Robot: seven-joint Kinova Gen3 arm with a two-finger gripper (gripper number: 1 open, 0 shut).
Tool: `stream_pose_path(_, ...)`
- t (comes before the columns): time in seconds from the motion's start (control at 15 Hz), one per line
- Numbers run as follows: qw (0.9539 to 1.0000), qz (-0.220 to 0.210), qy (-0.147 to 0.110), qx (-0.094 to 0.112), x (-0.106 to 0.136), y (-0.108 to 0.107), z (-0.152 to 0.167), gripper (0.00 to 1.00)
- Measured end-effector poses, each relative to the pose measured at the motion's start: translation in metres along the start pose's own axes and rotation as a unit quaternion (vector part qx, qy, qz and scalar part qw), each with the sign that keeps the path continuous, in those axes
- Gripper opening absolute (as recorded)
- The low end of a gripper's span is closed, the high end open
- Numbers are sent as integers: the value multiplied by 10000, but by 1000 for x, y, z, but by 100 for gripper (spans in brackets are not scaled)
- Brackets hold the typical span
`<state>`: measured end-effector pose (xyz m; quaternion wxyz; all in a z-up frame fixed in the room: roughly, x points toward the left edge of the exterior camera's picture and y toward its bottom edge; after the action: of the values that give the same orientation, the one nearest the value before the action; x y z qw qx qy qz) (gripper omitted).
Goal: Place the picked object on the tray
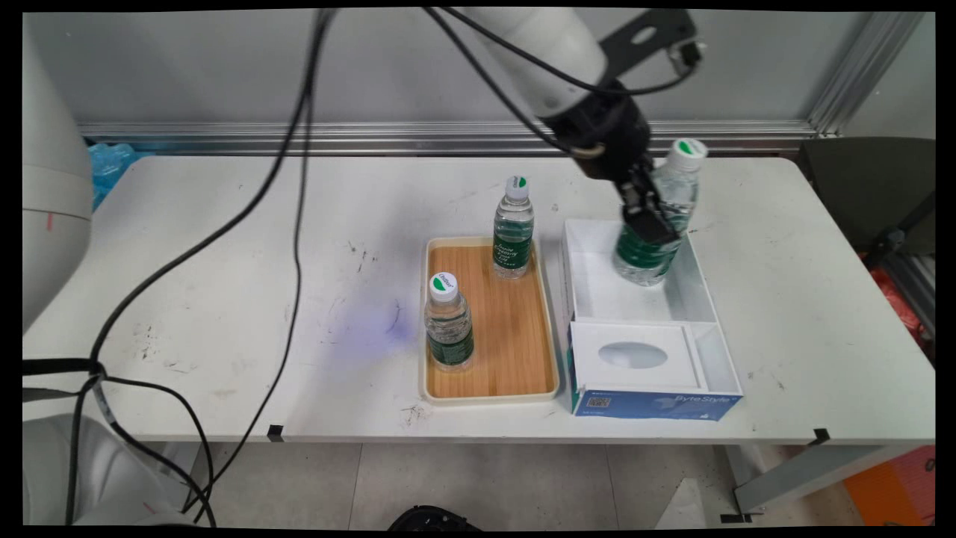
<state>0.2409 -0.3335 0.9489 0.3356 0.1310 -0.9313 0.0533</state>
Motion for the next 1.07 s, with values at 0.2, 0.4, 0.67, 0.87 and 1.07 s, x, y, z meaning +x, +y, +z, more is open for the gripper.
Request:
stream_pose_path(0.2,9999,57,-101,-90,-14,6,-20,0)
stream_pose_path(0.4,9996,95,-231,-156,-36,12,-40,0)
stream_pose_path(0.67,9989,164,-397,-187,-68,16,-49,0)
stream_pose_path(0.87,9984,238,-451,-228,-91,15,-45,0)
stream_pose_path(1.07,9981,306,-448,-278,-108,13,-36,0)
